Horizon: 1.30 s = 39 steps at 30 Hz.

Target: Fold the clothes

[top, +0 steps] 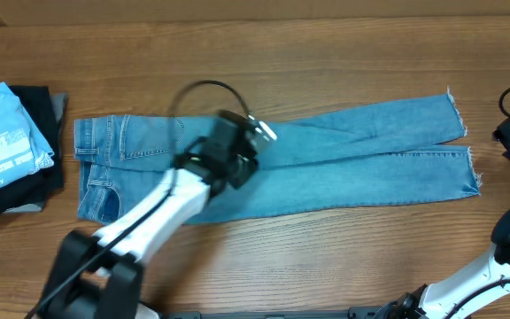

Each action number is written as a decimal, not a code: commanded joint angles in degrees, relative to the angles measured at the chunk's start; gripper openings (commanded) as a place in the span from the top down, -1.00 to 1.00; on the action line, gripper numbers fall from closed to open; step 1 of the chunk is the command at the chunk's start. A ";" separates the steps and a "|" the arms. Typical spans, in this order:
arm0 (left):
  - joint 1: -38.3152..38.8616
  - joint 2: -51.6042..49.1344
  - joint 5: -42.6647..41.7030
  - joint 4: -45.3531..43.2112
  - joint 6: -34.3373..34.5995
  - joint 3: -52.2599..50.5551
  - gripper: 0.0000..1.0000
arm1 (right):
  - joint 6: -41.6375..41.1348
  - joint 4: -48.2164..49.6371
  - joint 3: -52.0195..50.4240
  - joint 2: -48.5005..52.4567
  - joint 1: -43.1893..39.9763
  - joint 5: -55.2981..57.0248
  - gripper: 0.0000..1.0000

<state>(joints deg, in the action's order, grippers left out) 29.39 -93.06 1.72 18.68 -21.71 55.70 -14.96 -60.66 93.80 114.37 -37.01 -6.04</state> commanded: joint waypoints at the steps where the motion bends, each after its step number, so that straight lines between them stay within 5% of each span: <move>1: 4.81 -4.76 6.21 -1.11 -5.70 -0.37 0.18 | 0.15 0.33 1.09 -1.38 0.33 -0.90 0.14; 11: 10.01 -7.82 0.70 -0.44 -5.75 -0.37 0.68 | 0.15 0.50 1.09 -1.38 0.33 -1.27 0.14; 27: 1.95 -13.84 7.72 -19.28 -4.63 1.01 0.76 | 0.17 0.35 1.09 -1.38 0.33 -1.77 0.15; 30: 8.59 -10.99 5.49 -6.60 -5.05 6.03 0.79 | 0.17 0.50 1.09 -1.38 0.33 -1.77 0.15; 34: 17.33 -13.05 3.30 -7.32 -8.83 6.49 0.78 | 0.17 0.46 1.09 -1.38 0.33 -1.79 0.15; 39: 18.71 -18.16 -2.45 -13.42 -8.92 6.56 0.81 | 0.17 0.15 1.09 -1.38 0.33 -1.79 0.15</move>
<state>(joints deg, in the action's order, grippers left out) 47.99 -108.40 3.38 6.96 -29.76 61.34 -14.96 -60.62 93.80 114.37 -37.01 -7.29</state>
